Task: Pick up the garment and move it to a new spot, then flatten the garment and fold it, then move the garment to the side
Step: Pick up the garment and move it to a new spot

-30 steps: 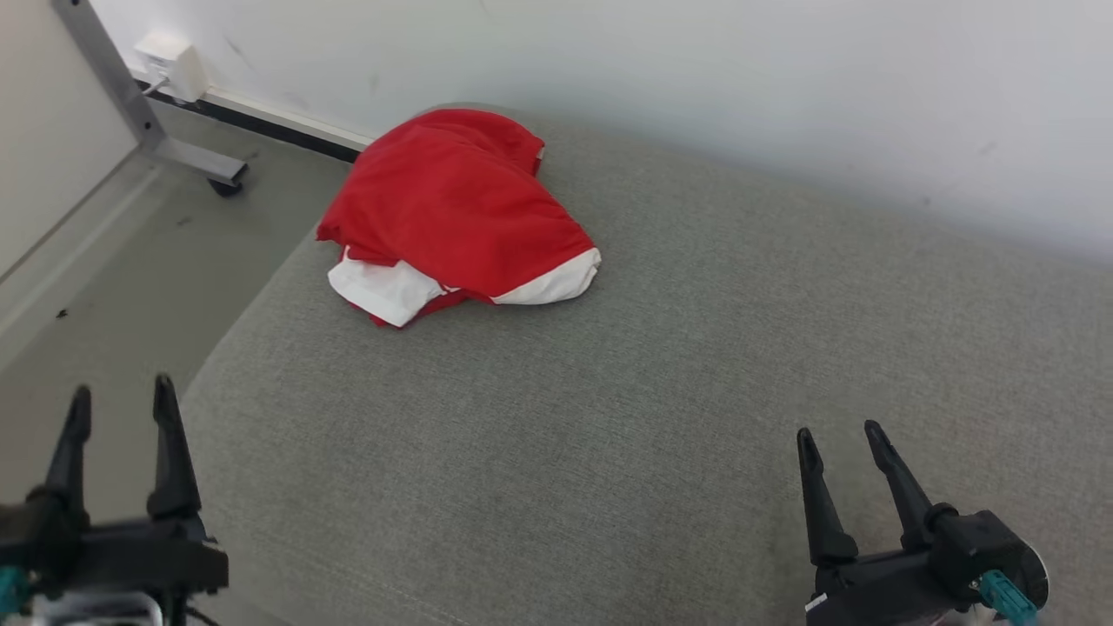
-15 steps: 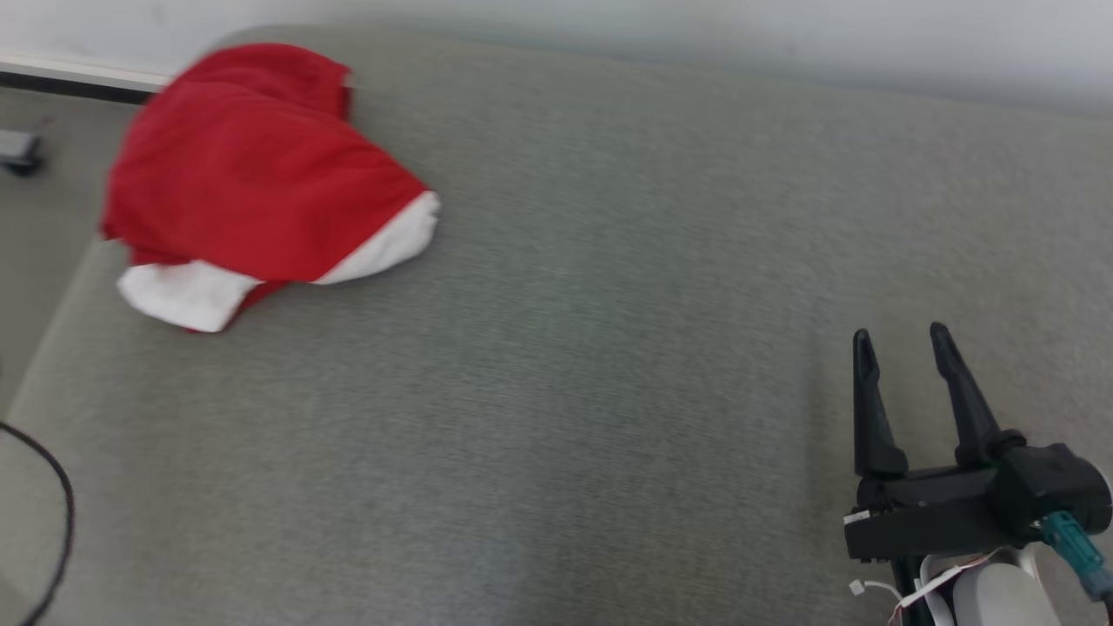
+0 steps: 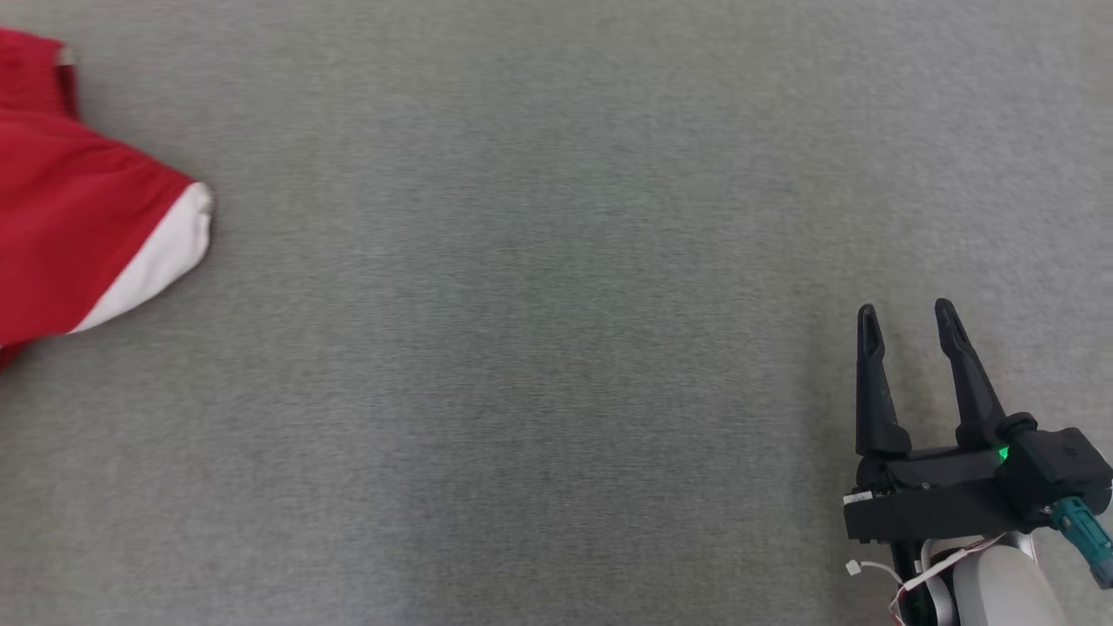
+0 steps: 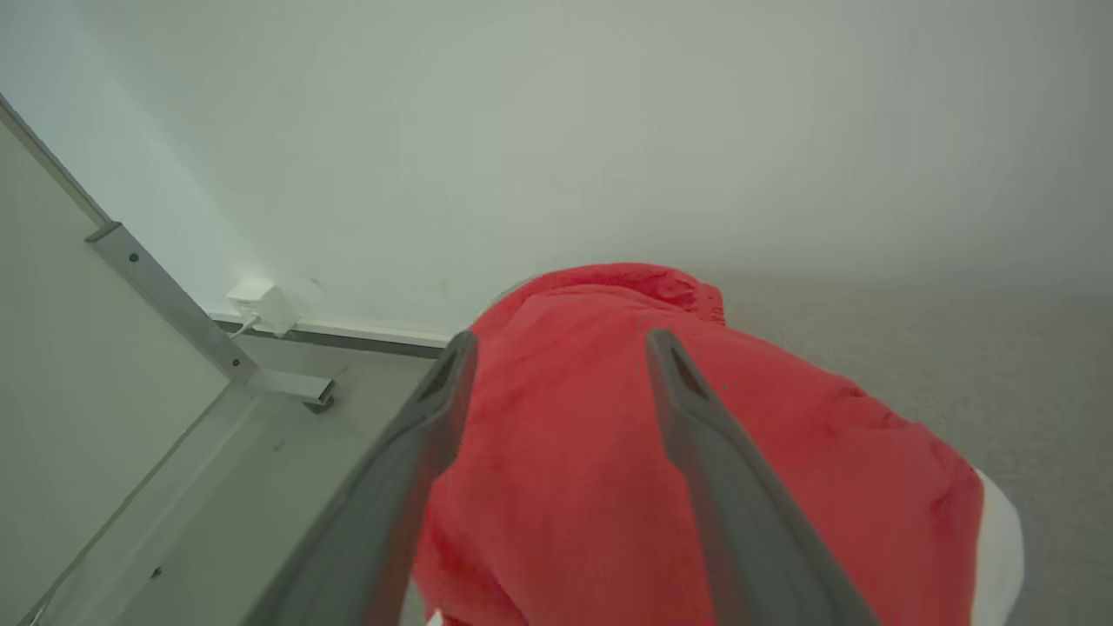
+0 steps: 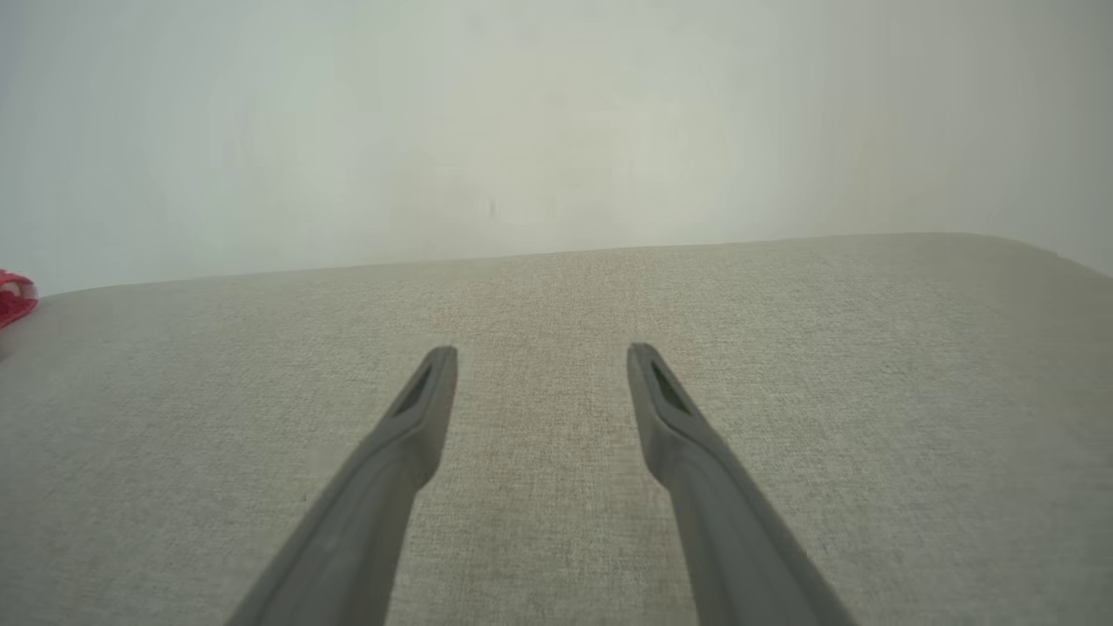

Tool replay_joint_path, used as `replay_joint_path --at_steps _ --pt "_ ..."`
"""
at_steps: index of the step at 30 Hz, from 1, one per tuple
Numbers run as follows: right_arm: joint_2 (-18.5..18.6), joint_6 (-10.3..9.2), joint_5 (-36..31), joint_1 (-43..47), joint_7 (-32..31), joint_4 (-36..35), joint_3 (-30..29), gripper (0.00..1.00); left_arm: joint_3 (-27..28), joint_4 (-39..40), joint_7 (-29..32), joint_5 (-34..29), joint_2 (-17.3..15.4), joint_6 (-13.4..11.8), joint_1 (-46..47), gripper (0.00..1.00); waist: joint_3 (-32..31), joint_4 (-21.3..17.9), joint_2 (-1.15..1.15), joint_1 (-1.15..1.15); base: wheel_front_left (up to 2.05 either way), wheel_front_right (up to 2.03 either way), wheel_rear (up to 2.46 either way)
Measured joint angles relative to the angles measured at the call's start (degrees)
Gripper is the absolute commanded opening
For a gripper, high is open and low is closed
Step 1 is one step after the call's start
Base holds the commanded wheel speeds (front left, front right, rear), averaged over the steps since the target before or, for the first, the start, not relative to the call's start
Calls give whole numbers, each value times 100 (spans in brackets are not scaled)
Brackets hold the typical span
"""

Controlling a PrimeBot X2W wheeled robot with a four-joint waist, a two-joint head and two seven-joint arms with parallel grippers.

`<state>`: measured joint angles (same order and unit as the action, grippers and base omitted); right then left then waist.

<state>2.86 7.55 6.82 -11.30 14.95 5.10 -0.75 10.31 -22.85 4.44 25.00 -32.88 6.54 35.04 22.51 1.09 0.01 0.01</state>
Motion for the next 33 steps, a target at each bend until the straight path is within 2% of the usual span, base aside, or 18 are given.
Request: replay_joint_path --at_steps 7,13,14,15,18,24,28,33 --pt "1 0 24 2 4 -94 -34 100 -318 -782 832 270 -159 54 141 100 191 -424 0 0 0 0 0" --pt "0 0 25 9 4 -98 -37 100 -566 -1254 1439 460 -177 59 177 100 185 -525 0 -1 0 0 0" --pt "0 0 26 12 4 -96 -32 100 -591 -1295 1446 486 -182 60 191 62 172 -529 0 0 0 0 0" --pt "0 0 30 15 4 -96 -30 100 -622 -1305 1402 483 -189 60 207 0 157 -531 0 -1 0 0 0" --pt "0 0 34 64 4 -76 -30 100 -694 -1374 1282 433 -209 60 285 0 95 -520 -1 -1 0 0 0" --pt "0 0 58 98 5 -46 -49 100 -651 -1267 371 205 -254 -148 538 0 -95 -437 -1 -1 0 0 0" --pt "-1 0 87 155 8 5 -51 100 -678 -980 -110 77 -255 -191 707 0 -266 -347 -1 -1 0 0 0" --pt "-1 0 178 219 18 80 -2 100 -817 -354 -409 -54 -246 -191 1028 0 -515 -254 -1 -1 0 0 0"
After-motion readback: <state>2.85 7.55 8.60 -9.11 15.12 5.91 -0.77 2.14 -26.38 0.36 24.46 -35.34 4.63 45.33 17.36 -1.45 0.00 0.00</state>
